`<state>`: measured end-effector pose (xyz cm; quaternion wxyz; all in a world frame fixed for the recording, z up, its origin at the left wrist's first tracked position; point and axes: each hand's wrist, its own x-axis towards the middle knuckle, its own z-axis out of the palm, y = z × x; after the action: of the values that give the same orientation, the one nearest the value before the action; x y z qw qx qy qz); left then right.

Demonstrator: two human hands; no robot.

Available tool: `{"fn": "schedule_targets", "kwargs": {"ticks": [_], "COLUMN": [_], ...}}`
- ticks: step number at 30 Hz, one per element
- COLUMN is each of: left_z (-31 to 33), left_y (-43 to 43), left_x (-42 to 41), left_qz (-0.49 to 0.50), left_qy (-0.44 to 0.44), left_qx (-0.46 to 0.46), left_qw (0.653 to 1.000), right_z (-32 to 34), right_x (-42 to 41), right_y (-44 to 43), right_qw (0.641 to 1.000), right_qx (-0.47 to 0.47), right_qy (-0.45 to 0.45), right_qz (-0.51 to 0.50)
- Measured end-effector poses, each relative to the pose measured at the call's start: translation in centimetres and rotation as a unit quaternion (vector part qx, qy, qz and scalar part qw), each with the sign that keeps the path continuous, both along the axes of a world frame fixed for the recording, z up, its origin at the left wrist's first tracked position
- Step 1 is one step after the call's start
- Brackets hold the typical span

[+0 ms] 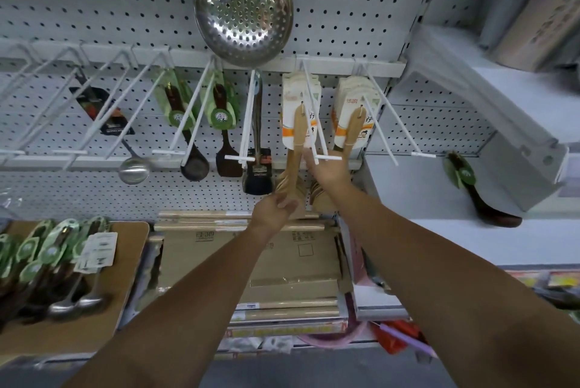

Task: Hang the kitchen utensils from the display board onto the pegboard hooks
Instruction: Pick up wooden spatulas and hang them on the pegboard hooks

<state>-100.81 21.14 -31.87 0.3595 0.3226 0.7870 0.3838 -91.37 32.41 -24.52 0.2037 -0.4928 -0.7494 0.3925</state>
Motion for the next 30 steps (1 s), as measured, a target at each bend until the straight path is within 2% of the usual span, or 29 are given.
{"fn": "schedule_targets", "kwargs": {"ticks": [2, 5, 7, 9, 12, 17, 20, 25, 30], "left_z": [1.0, 2.1, 3.2, 4.3, 5.5, 6.5, 7.2, 8.1, 6.8], "left_y": [-1.3, -3.3, -5.3, -7.9, -13.0, -24.0, -31.2, -42.4, -53.6], "left_x": [-0.6, -2.3, -3.8, -5.1, -6.8, -8.7, -9.1, -10.4, -13.0], "left_qz": [-0.033, -0.090, -0.116, -0.119, -0.093, -0.003, 0.072, 0.147, 0.208], "left_qy": [0.120, 0.336, 0.405, 0.438, 0.448, 0.396, 0.365, 0.365, 0.321], "left_qx": [0.000, -0.024, -0.068, -0.121, -0.181, -0.277, -0.298, -0.346, -0.375], "left_qw": [0.992, 0.937, 0.904, 0.883, 0.871, 0.876, 0.879, 0.852, 0.844], "right_z": [-0.6, -2.0, -2.2, -2.2, -2.5, -2.0, -1.9, -1.6, -1.0], "right_x": [0.9, 2.6, 2.9, 2.4, -0.1, -6.4, -9.8, -16.8, -23.7], "right_y": [-0.4, -0.9, -1.4, -2.5, -4.5, -10.6, -16.3, -27.6, -39.6], "right_qw": [0.984, 0.908, 0.870, 0.853, 0.825, 0.779, 0.752, 0.708, 0.635], "right_qx": [0.080, 0.189, 0.235, 0.251, 0.288, 0.313, 0.312, 0.314, 0.355], "right_qy": [-0.129, -0.297, -0.325, -0.314, -0.311, -0.261, -0.234, -0.188, -0.163], "right_qz": [0.094, 0.226, 0.288, 0.333, 0.373, 0.477, 0.532, 0.604, 0.666]}}
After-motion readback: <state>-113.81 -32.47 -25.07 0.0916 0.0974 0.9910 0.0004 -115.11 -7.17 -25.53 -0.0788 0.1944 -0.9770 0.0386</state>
